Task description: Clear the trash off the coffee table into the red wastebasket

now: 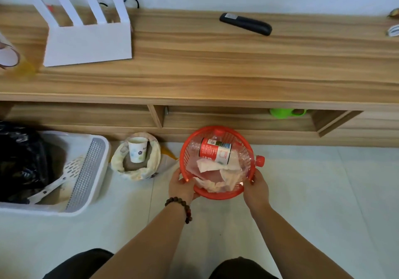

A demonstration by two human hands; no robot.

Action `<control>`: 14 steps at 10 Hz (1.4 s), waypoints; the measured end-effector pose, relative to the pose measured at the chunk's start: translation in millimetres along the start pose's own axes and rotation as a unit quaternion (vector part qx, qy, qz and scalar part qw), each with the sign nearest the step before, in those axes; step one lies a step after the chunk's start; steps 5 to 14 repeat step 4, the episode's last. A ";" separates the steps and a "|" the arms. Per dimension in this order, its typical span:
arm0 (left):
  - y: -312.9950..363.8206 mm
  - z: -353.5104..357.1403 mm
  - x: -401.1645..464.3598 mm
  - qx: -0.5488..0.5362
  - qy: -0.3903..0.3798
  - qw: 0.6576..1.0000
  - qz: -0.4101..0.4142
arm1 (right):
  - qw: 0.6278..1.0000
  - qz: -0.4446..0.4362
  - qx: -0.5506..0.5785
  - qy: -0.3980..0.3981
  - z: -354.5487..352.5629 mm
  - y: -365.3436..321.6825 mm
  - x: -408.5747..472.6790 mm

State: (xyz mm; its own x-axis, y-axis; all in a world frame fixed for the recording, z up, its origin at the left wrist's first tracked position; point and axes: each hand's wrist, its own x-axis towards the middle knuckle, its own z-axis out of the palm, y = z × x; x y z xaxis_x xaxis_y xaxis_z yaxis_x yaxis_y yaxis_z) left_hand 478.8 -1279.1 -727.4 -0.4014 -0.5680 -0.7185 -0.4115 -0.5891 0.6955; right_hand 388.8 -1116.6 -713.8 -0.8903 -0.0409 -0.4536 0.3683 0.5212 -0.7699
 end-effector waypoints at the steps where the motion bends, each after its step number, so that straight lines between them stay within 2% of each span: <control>1: 3.0 5.5 13.4 -0.019 -0.017 1.000 0.013 | 1.000 -0.016 0.010 -0.003 2.8 -1.8 15.6; 2: 8.3 8.4 17.2 0.004 -0.028 0.999 0.022 | 1.000 -0.006 0.010 -0.016 0.5 -8.2 23.3; 3: 11.6 10.8 12.2 0.080 -0.018 0.996 0.031 | 0.999 0.009 -0.011 -0.043 -5.1 -8.1 22.5; 4: 24.9 8.6 -7.1 0.234 0.009 0.972 0.033 | 0.997 0.040 -0.056 -0.043 -17.3 -14.4 10.2; 14: 24.9 8.6 -7.1 0.234 0.009 0.972 0.033 | 0.997 0.040 -0.056 -0.043 -17.3 -14.4 10.2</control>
